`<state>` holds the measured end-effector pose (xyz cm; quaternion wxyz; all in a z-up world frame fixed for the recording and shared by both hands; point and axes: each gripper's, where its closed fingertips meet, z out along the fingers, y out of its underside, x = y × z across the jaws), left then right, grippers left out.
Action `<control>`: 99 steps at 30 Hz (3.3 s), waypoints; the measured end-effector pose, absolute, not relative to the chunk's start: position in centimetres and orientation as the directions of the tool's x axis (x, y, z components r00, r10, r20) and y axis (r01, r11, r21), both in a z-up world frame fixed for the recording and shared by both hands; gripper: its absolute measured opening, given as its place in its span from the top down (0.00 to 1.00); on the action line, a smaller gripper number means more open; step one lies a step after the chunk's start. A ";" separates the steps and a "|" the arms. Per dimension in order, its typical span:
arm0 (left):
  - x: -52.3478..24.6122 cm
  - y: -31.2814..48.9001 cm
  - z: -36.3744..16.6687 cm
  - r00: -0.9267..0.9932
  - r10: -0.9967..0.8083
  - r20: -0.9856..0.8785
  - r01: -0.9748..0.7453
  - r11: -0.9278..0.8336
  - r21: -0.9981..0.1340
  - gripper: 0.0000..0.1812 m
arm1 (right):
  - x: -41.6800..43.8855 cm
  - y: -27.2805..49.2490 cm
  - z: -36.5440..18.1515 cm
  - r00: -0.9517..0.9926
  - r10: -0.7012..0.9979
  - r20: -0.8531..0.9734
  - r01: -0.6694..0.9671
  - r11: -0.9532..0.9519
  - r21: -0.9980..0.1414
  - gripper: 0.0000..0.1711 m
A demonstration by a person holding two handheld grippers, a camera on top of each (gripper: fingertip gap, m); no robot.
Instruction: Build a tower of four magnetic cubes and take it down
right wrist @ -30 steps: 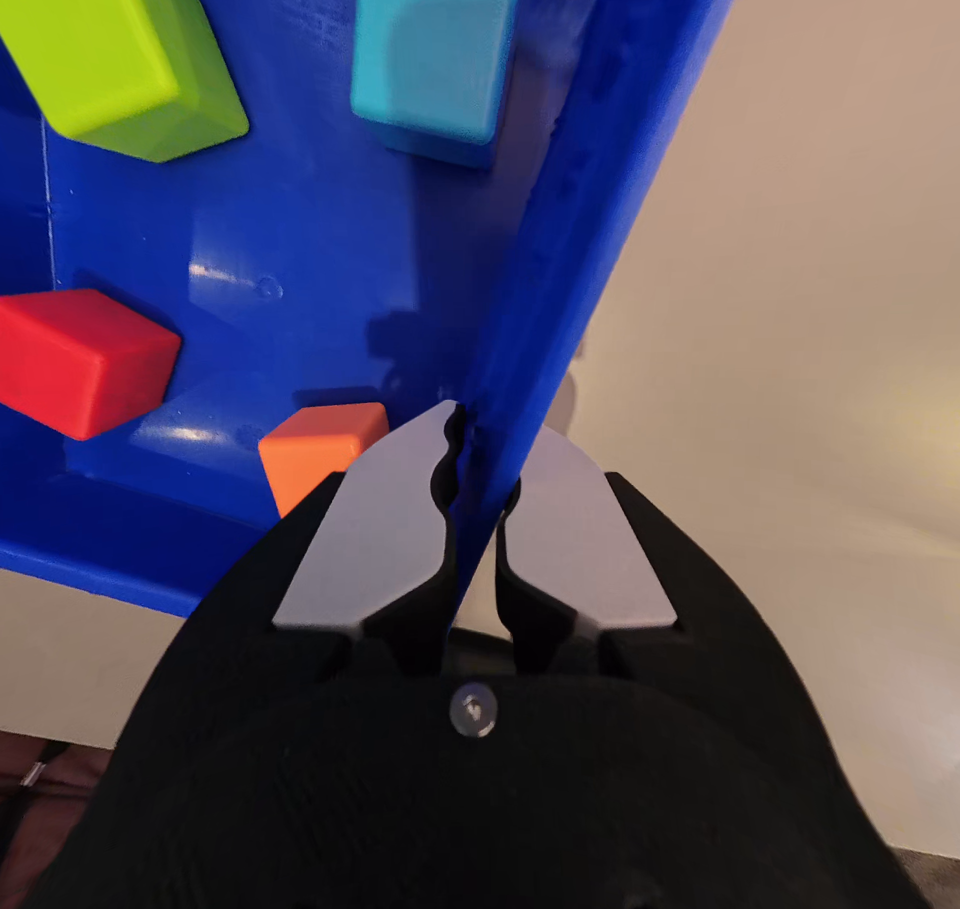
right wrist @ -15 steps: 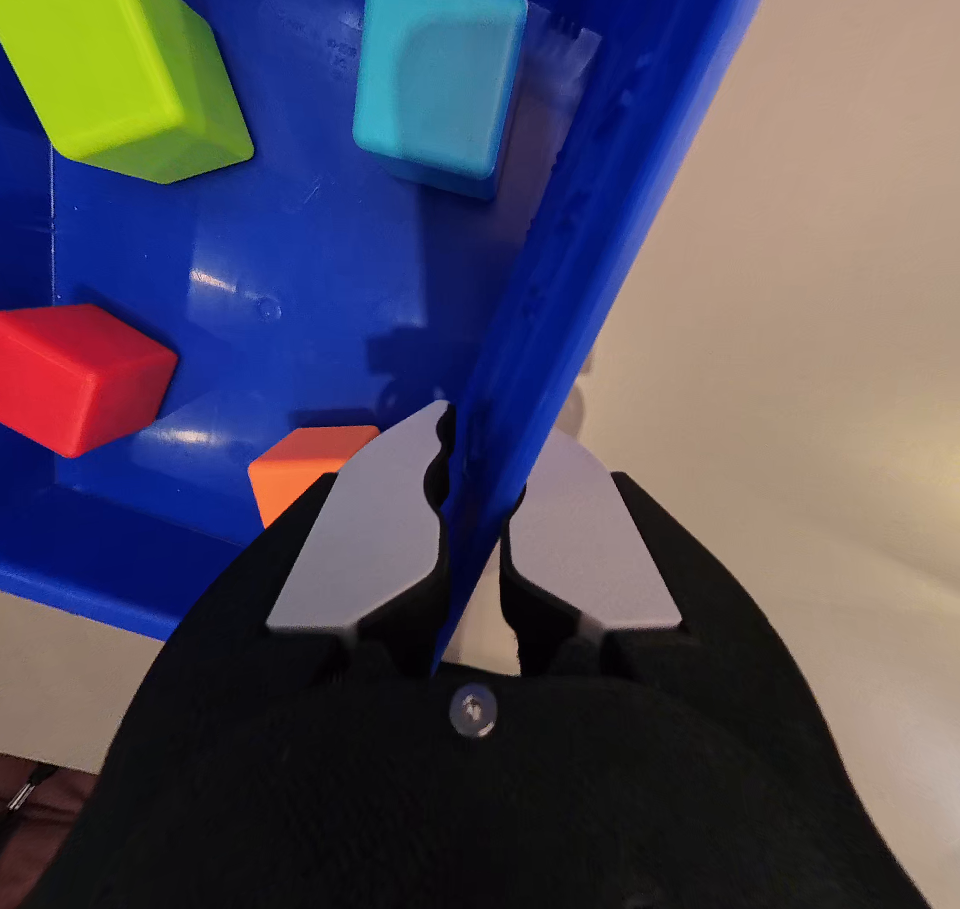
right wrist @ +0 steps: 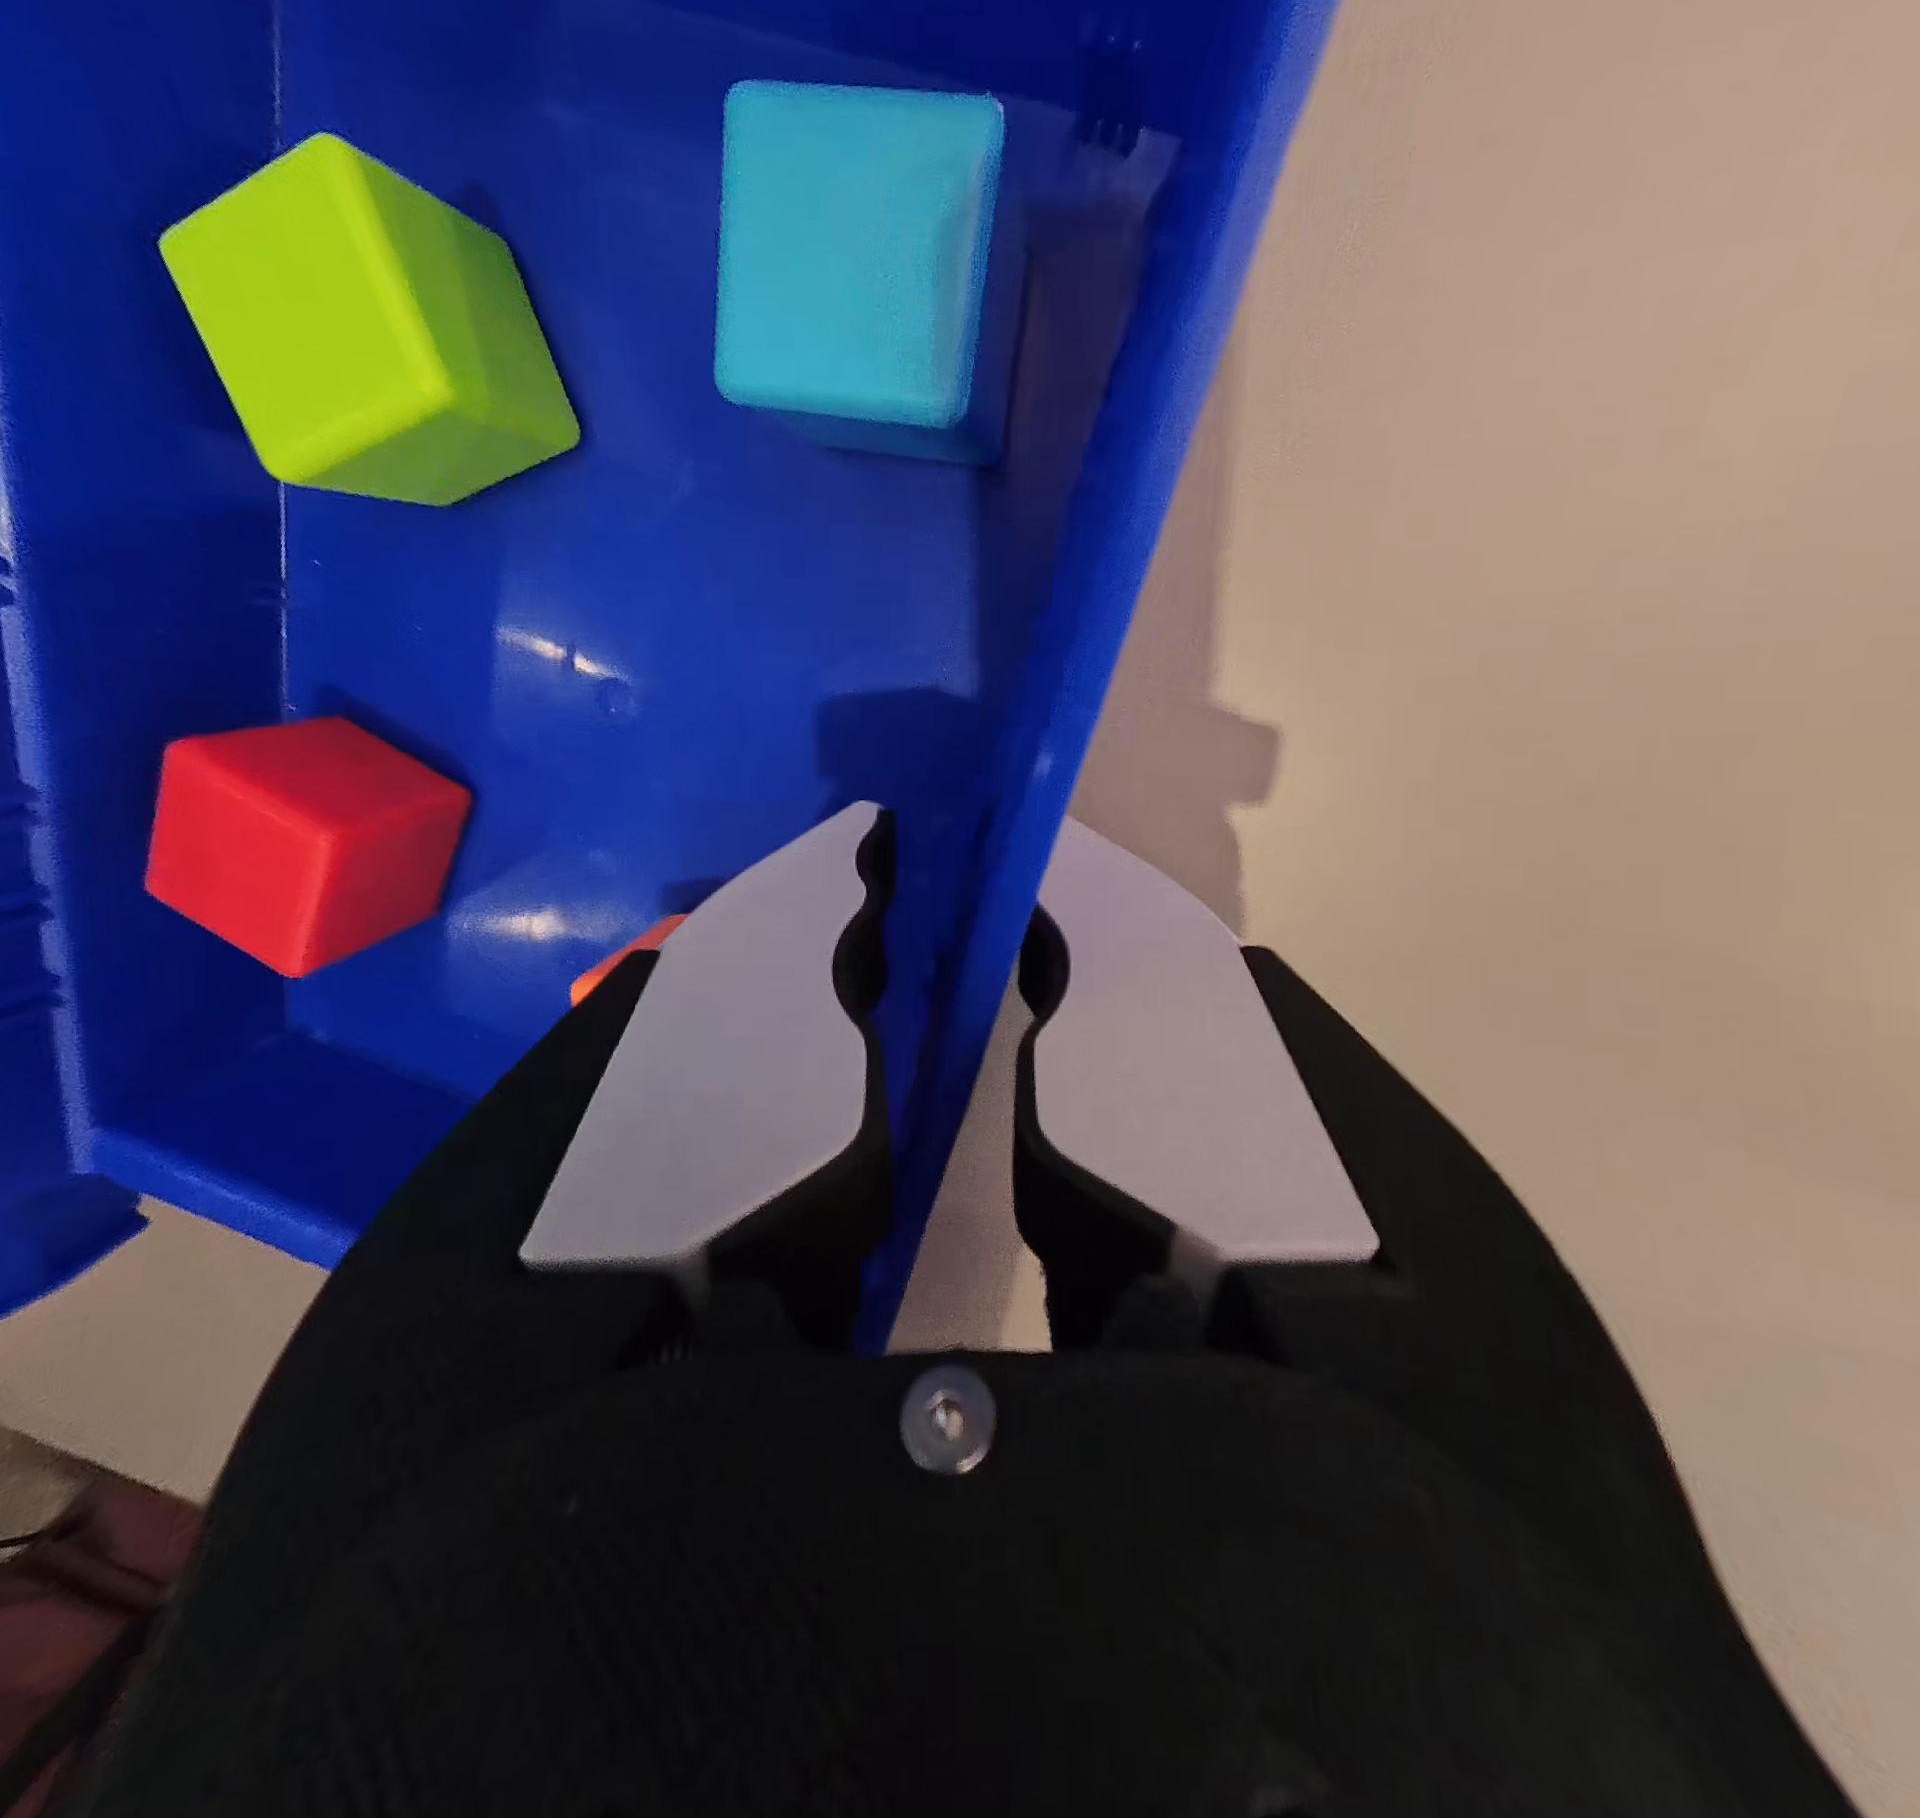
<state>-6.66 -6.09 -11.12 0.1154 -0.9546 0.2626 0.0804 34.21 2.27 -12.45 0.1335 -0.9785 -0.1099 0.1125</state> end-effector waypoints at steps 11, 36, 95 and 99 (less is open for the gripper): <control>-6.1 -7.1 -11.1 0.827 -0.534 -0.176 -0.559 -0.816 -0.150 0.69 | 34.9 1.7 -13.5 0.966 0.230 -0.117 0.204 -0.958 -0.200 0.93; -12.2 -8.7 0.5 0.866 -0.497 0.052 -0.383 -0.727 -0.569 0.74 | 39.0 0.8 -13.7 0.965 0.189 -0.180 0.186 -0.982 -0.032 0.96; -32.3 -15.0 9.0 0.958 -0.012 0.286 0.251 -0.448 -0.858 0.68 | -21.2 3.9 -12.3 0.670 0.699 -0.250 0.713 -0.700 -0.046 0.96; -32.3 -14.8 8.8 0.957 -0.012 0.289 0.252 -0.458 -0.853 0.68 | -20.9 4.2 -12.9 0.679 0.691 -0.248 0.700 -0.711 -0.062 0.96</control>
